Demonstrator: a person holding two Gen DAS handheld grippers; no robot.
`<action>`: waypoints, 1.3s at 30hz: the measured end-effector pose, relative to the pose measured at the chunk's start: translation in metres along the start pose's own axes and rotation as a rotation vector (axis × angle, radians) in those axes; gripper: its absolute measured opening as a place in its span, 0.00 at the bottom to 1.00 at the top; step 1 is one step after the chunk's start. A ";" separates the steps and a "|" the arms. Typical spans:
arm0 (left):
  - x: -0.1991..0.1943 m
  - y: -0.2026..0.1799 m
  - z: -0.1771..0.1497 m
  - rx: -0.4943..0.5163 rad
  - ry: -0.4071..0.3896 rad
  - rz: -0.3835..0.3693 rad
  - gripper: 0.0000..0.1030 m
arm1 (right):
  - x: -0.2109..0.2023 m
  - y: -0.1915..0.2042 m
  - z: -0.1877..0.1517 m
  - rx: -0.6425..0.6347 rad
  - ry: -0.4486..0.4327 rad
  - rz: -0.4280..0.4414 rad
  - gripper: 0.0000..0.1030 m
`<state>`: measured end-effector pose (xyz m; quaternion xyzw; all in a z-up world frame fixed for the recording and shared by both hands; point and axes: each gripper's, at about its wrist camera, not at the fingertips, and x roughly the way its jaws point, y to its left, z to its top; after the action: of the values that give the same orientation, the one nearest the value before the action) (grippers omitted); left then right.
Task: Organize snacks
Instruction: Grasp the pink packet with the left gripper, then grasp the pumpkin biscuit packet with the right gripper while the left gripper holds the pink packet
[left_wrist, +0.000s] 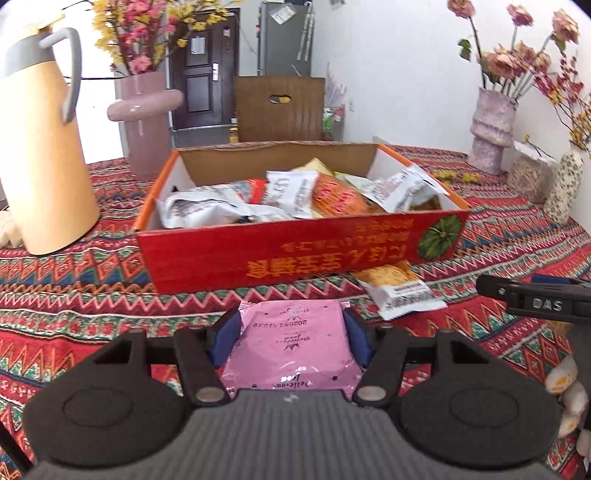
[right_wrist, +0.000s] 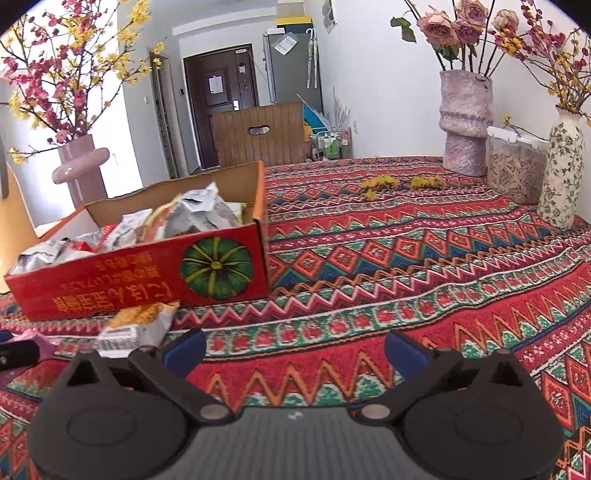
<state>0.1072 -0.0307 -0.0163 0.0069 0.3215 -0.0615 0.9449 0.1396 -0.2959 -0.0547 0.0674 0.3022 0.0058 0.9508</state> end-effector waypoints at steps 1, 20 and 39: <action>0.001 0.003 0.000 -0.008 -0.008 0.009 0.60 | -0.002 0.004 0.001 0.007 0.000 0.025 1.00; 0.008 0.026 -0.008 -0.080 -0.071 0.061 0.60 | 0.033 0.098 0.024 -0.163 0.111 0.144 0.74; 0.007 0.026 -0.009 -0.081 -0.075 0.066 0.60 | 0.047 0.104 0.013 -0.174 0.134 0.138 0.51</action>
<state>0.1109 -0.0055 -0.0284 -0.0231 0.2874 -0.0174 0.9574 0.1885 -0.1923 -0.0575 0.0047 0.3578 0.1018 0.9282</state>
